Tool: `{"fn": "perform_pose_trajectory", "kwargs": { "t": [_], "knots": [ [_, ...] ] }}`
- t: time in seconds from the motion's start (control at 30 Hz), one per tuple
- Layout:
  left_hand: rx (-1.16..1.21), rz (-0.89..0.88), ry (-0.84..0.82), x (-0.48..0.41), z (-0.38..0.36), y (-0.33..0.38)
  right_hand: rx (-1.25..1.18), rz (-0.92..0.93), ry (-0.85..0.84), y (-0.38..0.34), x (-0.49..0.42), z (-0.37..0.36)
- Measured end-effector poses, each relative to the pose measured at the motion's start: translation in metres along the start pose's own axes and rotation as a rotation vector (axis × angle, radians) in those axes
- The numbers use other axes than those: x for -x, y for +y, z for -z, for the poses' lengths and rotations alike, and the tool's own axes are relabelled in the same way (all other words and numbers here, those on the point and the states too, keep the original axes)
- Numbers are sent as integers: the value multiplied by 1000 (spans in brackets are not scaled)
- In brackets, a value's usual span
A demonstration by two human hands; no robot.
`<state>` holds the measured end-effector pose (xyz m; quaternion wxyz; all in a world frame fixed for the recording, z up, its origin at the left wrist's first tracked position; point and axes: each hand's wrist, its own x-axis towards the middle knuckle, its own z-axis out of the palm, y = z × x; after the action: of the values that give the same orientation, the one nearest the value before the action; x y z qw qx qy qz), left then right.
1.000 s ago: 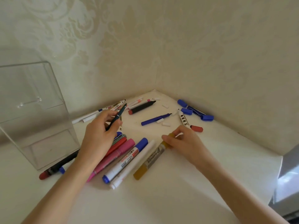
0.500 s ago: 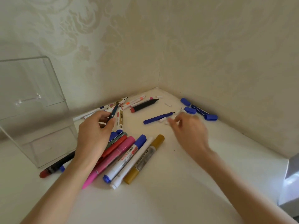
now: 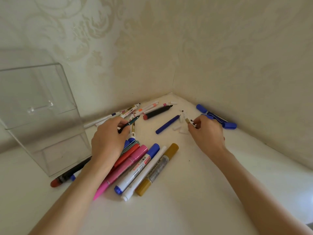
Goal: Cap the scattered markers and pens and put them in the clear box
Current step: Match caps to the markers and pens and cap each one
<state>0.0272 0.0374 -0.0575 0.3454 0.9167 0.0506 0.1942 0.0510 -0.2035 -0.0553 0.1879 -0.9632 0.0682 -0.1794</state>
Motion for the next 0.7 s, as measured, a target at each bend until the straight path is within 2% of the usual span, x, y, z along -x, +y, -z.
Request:
{"fn": "perform_pose_trajectory", "kwargs": {
  "t": [0.13,0.37,0.43,0.53,0.7],
  "knots": [
    [-100,-4,-17,-15,-8,7,-378,-33,-90,-14,8,6],
    [-122,-22,-85,-18,-17,8,-637,-32,-149,-22,16,13],
    [-40,-91,-100,-14,-13,11,-766,-32,-199,-25,17,16],
    [177,-184,-242,-3,-6,22,-961,-39,-319,-35,22,21],
    [376,-222,-373,8,-10,35,-1153,-51,-466,-44,31,25]
  ]
}}
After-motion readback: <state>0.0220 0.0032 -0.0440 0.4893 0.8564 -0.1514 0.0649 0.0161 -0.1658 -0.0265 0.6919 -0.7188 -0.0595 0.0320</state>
